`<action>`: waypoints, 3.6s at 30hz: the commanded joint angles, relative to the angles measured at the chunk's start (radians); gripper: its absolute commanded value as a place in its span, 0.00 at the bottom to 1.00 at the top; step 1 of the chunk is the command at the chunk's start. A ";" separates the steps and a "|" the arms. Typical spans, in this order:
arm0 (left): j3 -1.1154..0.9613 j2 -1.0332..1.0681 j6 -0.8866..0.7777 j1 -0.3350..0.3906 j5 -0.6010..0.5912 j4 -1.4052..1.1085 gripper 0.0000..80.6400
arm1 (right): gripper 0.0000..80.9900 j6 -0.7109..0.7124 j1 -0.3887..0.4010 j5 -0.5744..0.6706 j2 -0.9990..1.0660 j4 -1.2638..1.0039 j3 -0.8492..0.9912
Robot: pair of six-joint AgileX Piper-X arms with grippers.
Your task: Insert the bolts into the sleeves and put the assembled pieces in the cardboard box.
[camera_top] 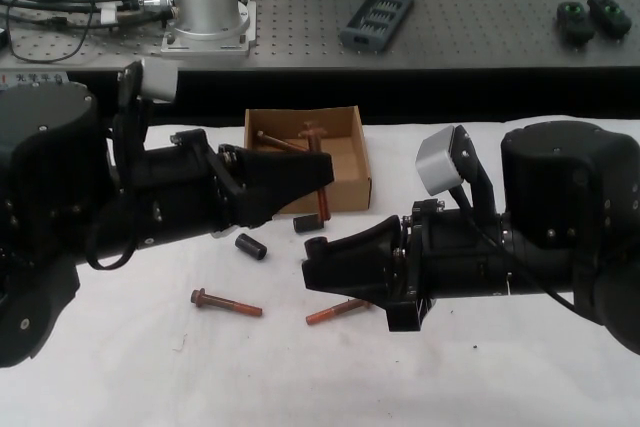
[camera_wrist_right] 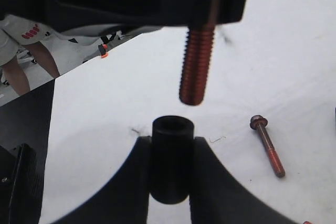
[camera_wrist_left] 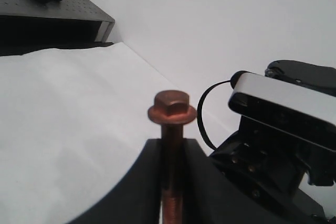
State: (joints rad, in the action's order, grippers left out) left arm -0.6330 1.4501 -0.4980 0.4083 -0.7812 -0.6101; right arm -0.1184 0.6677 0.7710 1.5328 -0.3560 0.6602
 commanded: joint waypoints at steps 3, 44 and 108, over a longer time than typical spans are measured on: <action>-0.006 0.003 -0.019 0.000 0.014 -0.026 0.01 | 0.06 -0.001 -0.003 0.000 0.001 -0.017 0.004; -0.006 0.003 -0.042 0.000 0.042 0.011 0.01 | 0.06 -0.077 -0.007 -0.095 0.001 -0.199 0.006; -0.004 -0.609 0.625 -0.222 0.325 1.077 0.27 | 0.06 -0.028 -0.154 -0.223 0.633 0.447 0.985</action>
State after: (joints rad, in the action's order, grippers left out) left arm -0.6328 0.8671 0.1118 0.1885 -0.4681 0.4446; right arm -0.1649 0.5127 0.5441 2.1271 0.0447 1.5582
